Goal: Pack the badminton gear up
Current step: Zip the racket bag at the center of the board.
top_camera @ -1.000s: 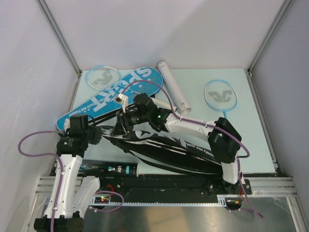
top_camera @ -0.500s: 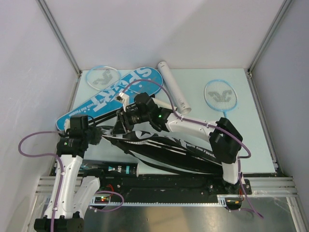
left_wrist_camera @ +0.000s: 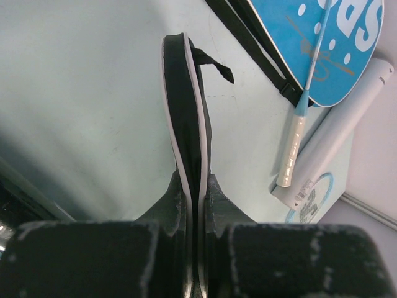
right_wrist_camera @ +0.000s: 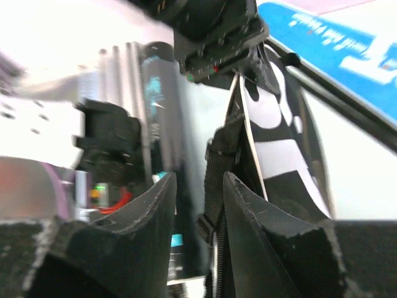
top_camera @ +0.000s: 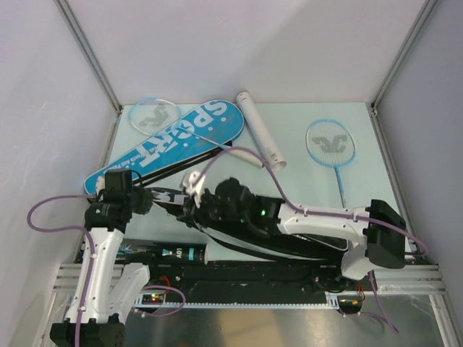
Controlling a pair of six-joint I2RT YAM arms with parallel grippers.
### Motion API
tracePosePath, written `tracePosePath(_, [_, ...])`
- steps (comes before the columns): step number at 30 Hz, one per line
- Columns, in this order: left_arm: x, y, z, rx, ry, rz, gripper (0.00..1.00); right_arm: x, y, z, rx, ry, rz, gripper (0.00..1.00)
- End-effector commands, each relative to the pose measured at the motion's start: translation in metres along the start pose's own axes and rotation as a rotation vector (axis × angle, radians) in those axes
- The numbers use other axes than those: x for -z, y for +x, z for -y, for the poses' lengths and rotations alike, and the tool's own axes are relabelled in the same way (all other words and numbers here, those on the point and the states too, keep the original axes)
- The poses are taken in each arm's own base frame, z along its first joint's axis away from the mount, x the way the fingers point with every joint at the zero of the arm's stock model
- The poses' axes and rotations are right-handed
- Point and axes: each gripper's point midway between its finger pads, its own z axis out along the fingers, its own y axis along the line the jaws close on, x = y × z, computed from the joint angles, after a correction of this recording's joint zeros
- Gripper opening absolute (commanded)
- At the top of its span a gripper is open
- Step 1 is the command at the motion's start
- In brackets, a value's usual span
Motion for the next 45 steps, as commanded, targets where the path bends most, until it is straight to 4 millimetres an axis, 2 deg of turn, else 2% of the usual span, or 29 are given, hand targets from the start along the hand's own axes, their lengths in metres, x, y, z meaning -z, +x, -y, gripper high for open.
tracePosePath(1, [0.019, 0.000, 0.031, 0.040, 0.083, -0.034, 0.00, 0.001, 0.016, 0.023, 0.506, 0.196, 0.109, 0.42])
tracePosePath(3, [0.021, 0.000, 0.034, 0.046, 0.082, -0.042, 0.00, 0.002, 0.018, 0.017, 0.708, 0.214, 0.165, 0.43])
tracePosePath(4, [0.022, 0.000, 0.035, 0.050, 0.082, -0.047, 0.00, 0.004, 0.011, 0.012, 0.792, 0.226, 0.210, 0.43])
tracePosePath(10, [0.027, 0.006, 0.046, 0.077, 0.087, -0.101, 0.00, 0.004, 0.001, -0.006, 1.080, 0.252, 0.317, 0.43])
tracePosePath(15, [0.029, 0.010, 0.048, 0.097, 0.085, -0.128, 0.00, 0.012, -0.024, -0.002, 1.248, 0.442, 0.402, 0.43])
tracePosePath(20, [0.031, 0.011, 0.051, 0.096, 0.087, -0.141, 0.00, 0.012, -0.023, -0.005, 1.288, 0.426, 0.411, 0.42])
tracePosePath(22, [0.031, 0.010, 0.050, 0.100, 0.085, -0.134, 0.00, 0.008, -0.018, 0.000, 1.283, 0.414, 0.375, 0.36])
tracePosePath(25, [0.029, 0.009, 0.046, 0.104, 0.076, -0.122, 0.00, 0.009, -0.022, 0.016, 1.250, 0.473, 0.338, 0.14])
tracePosePath(28, [0.025, 0.010, 0.041, 0.103, 0.060, -0.120, 0.00, 0.016, -0.029, 0.039, 1.213, 0.550, 0.283, 0.07])
tracePosePath(31, [0.020, 0.011, 0.037, 0.101, 0.039, -0.121, 0.00, 0.020, -0.029, 0.043, 1.139, 0.530, 0.247, 0.11])
tracePosePath(32, [0.019, 0.011, 0.036, 0.101, 0.035, -0.122, 0.00, 0.021, -0.031, 0.036, 1.094, 0.500, 0.257, 0.13])
tracePosePath(36, [0.021, 0.012, 0.040, 0.102, 0.043, -0.132, 0.00, 0.024, -0.017, 0.003, 1.028, 0.304, 0.254, 0.30])
tracePosePath(39, [0.026, 0.010, 0.045, 0.105, 0.062, -0.130, 0.00, 0.029, -0.007, -0.015, 1.101, 0.266, 0.321, 0.35])
tracePosePath(45, [0.032, 0.004, 0.049, 0.126, 0.084, -0.127, 0.00, 0.025, 0.008, -0.028, 1.286, 0.254, 0.367, 0.37])
